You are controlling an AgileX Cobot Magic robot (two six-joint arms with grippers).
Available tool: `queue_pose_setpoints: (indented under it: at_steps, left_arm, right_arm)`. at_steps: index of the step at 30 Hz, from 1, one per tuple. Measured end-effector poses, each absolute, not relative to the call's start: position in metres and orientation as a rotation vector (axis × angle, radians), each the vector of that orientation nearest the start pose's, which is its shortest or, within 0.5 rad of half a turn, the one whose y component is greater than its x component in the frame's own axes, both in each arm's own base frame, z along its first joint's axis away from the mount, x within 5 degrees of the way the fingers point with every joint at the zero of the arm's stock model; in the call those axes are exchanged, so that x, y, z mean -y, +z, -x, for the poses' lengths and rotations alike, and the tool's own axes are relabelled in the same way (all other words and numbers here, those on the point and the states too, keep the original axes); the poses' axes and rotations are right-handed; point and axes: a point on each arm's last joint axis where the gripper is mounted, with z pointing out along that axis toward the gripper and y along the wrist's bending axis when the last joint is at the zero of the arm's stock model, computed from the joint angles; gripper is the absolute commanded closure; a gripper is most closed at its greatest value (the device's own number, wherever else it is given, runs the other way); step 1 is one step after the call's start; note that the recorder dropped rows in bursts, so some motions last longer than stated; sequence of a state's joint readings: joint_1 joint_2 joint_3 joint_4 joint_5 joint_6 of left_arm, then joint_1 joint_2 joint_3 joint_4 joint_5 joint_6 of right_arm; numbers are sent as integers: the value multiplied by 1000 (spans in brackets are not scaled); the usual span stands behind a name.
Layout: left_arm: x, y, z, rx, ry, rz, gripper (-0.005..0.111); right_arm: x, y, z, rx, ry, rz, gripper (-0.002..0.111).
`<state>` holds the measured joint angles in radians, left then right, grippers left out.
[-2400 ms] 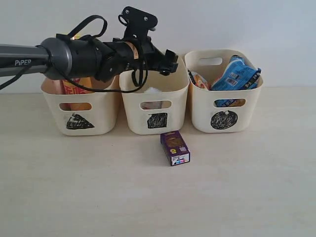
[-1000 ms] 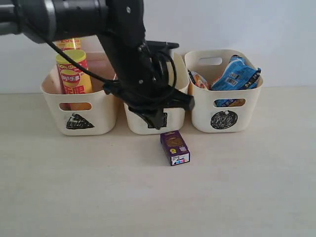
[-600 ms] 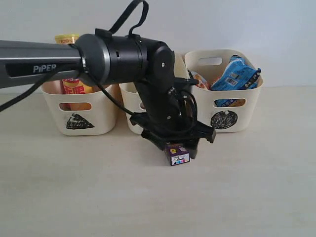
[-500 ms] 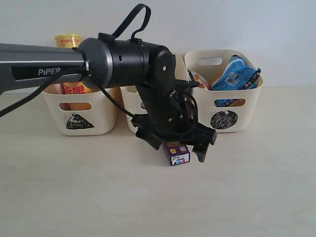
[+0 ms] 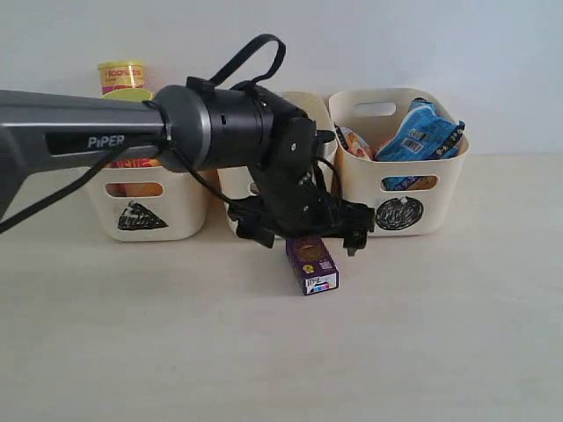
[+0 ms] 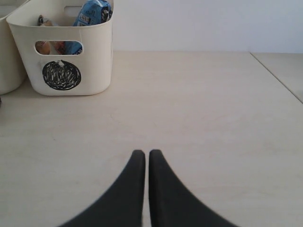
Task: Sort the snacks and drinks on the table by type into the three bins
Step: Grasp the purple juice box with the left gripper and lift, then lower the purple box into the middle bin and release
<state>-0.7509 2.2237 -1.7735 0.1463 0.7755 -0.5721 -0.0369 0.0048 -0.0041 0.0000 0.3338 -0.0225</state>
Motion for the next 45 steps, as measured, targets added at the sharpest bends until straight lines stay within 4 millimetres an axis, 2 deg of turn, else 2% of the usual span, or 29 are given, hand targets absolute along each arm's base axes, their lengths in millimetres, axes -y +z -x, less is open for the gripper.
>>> queue_pose_setpoints:
  at_steps: [5, 13, 15, 21, 23, 24, 26, 27, 30, 35, 38, 45]
  left_arm:
    - [327, 153, -364, -2683, -244, -329, 7]
    - [330, 132, -370, -2667, -237, -315, 7]
    - [330, 128, -370, -2668, -235, -319, 10]
    - [329, 118, -371, -2674, -198, -341, 39]
    - [329, 108, -371, -2688, -177, -350, 57]
    - [329, 108, -371, -2690, -171, -352, 72]
    - [328, 108, -371, -2698, -158, -353, 96]
    - [328, 108, -371, -2701, -155, -352, 102]
    - [328, 108, -370, -2699, -136, -403, 103]
    - [324, 122, -365, -2718, -91, -444, 103]
    - [321, 140, -362, -2711, -69, -488, 103]
    - [326, 208, -344, -2553, -106, -731, 103]
  right_arm:
    - [2, 184, -54, -1818, -42, -13, 108]
    - [2, 184, -54, -1818, -42, -13, 108]
    - [2, 184, -54, -1818, -42, -13, 108]
    - [2, 184, -54, -1818, -42, -13, 108]
    - [2, 184, -54, -1818, -42, -13, 108]
    - [2, 184, -54, -1818, -42, -13, 108]
    - [2, 184, -54, -1818, -42, -13, 108]
    - [2, 184, -54, -1818, -42, -13, 108]
    - [2, 184, -54, -1818, -42, -13, 108]
    - [2, 184, -54, -1818, -42, -13, 108]
    - [2, 184, -54, -1818, -42, -13, 108]
    - [2, 184, -54, -1818, -42, -13, 108]
